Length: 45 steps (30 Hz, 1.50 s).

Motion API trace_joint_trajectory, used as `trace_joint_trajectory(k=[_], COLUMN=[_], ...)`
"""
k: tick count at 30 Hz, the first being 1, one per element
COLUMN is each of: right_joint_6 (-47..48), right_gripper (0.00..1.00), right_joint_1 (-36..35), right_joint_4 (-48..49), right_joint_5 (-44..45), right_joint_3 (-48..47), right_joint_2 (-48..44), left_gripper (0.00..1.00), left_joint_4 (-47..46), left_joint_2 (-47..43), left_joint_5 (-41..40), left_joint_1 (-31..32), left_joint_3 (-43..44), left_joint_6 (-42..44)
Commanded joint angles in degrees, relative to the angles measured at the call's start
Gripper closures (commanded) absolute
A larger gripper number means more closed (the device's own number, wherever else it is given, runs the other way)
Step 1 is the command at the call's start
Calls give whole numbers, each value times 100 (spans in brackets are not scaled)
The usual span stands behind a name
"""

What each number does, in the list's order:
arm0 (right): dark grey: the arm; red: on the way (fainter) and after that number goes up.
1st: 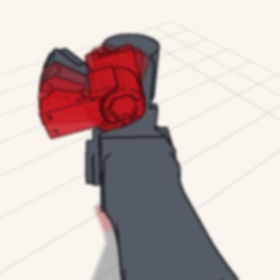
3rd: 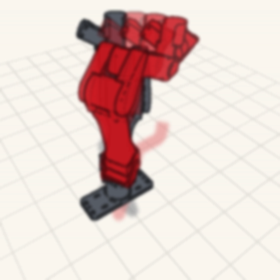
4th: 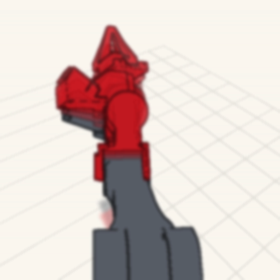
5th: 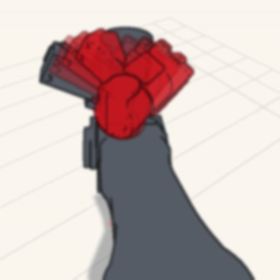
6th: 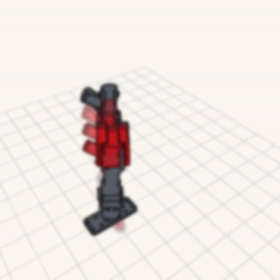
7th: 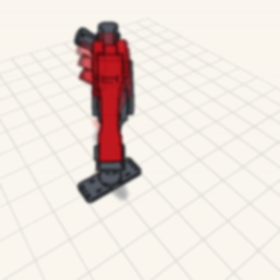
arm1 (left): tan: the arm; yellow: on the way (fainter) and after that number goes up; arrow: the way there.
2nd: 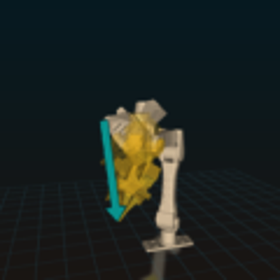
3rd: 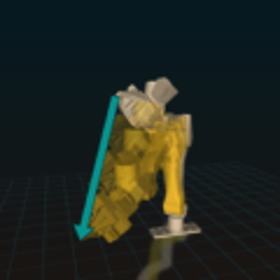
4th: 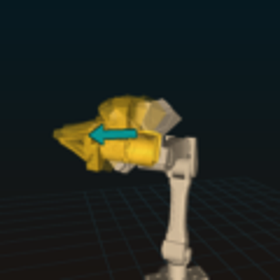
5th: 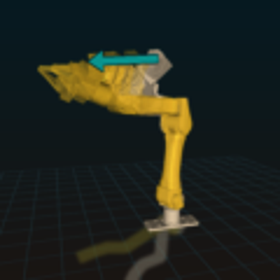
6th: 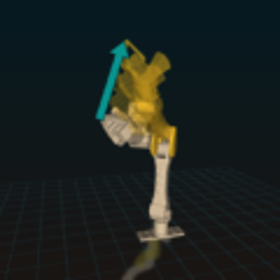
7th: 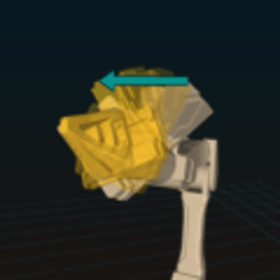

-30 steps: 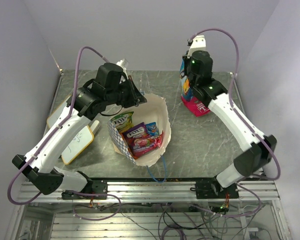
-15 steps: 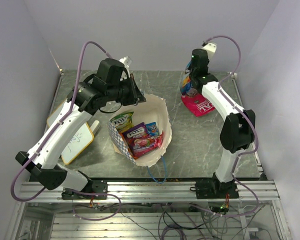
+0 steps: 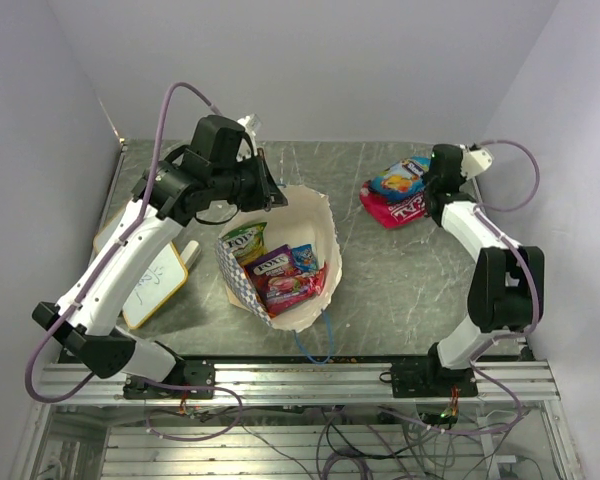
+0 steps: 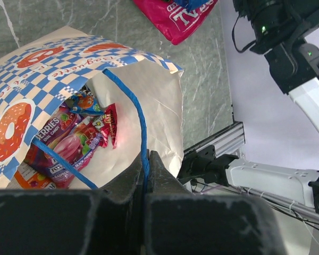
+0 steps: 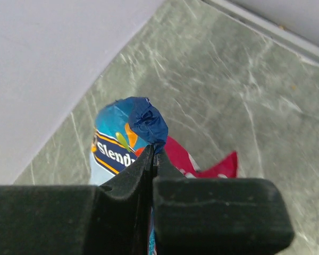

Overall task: Take the snacks out of the paper bag
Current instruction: Place the snack at the center of the board.

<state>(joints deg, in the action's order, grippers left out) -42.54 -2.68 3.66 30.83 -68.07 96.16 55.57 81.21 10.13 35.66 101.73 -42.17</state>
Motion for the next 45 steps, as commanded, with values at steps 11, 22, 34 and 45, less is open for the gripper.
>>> trace_joint_trajectory(k=[11,22,34,45], right_joint_6=[-386,-107,659,1523], right_gripper=[100,100,65,14], right_joint_1=[439,514,550,256], right_joint_4=[-265,123,-616,-1965], right_joint_5=[-420,-1064,-962,-1309], right_joint_3=[1645,2842,2390,1696], right_joint_2=[-1318,-814,-1276,-1978], left_gripper=[93,93,93,93], left_joint_4=[-275,-497,-1550,-3136], left_joint_2=[4,-197,-676,-1518], left_joint_5=[380,504,787,1365], left_joint_1=[-42,-47,-42,0], left_joint_3=[-262,-607,-1176,-2180], left_joint_6=[-81,-389,-720,-1067])
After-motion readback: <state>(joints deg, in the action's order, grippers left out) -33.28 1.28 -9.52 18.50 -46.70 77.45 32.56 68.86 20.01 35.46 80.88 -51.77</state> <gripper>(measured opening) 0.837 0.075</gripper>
